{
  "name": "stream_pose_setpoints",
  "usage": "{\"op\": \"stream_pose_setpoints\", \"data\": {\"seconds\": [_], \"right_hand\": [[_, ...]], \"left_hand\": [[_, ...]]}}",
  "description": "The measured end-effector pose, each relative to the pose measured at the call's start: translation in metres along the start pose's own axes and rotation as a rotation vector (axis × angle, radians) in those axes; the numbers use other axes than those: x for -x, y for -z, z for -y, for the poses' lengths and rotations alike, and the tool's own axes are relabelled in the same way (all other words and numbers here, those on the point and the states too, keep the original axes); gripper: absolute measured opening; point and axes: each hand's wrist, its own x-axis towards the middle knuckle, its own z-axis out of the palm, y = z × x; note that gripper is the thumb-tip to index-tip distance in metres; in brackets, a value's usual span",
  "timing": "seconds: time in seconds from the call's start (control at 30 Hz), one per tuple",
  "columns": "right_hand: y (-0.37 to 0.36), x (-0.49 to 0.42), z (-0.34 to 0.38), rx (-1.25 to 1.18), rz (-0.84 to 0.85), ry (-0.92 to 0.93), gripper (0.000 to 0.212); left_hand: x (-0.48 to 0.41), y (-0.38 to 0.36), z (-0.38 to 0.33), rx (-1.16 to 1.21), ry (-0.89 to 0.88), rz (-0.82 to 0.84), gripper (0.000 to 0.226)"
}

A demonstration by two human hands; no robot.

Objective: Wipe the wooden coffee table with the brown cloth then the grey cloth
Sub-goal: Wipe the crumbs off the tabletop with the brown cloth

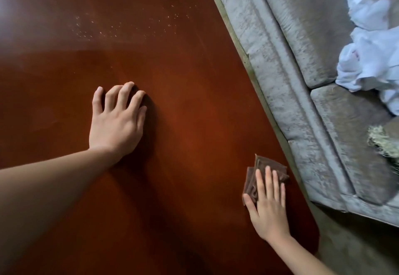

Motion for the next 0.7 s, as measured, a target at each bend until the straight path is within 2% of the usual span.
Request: {"op": "stream_pose_setpoints", "data": {"seconds": [0.1, 0.23, 0.33, 0.47, 0.57, 0.7], "right_hand": [[0.007, -0.017, 0.012, -0.087, -0.019, -0.112, 0.081], [0.054, -0.110, 0.075, -0.174, -0.108, -0.239, 0.087], [0.090, -0.187, 0.133, -0.221, -0.158, -0.188, 0.081], [0.117, -0.230, 0.187, -0.198, -0.167, 0.015, 0.078], [0.110, -0.216, 0.163, -0.156, -0.193, 0.100, 0.077], [0.068, -0.145, 0.095, -0.211, -0.205, -0.109, 0.080]], "left_hand": [[0.001, 0.000, 0.000, 0.004, 0.003, -0.015, 0.049], [0.002, -0.002, -0.001, 0.035, -0.011, -0.026, 0.041], [0.001, -0.004, -0.003, 0.053, 0.005, -0.038, 0.039], [0.001, -0.005, -0.003, 0.039, 0.015, -0.056, 0.039], [0.001, -0.005, -0.006, 0.032, 0.024, -0.057, 0.038], [0.002, -0.003, -0.006, 0.030, 0.019, -0.052, 0.038]]}}
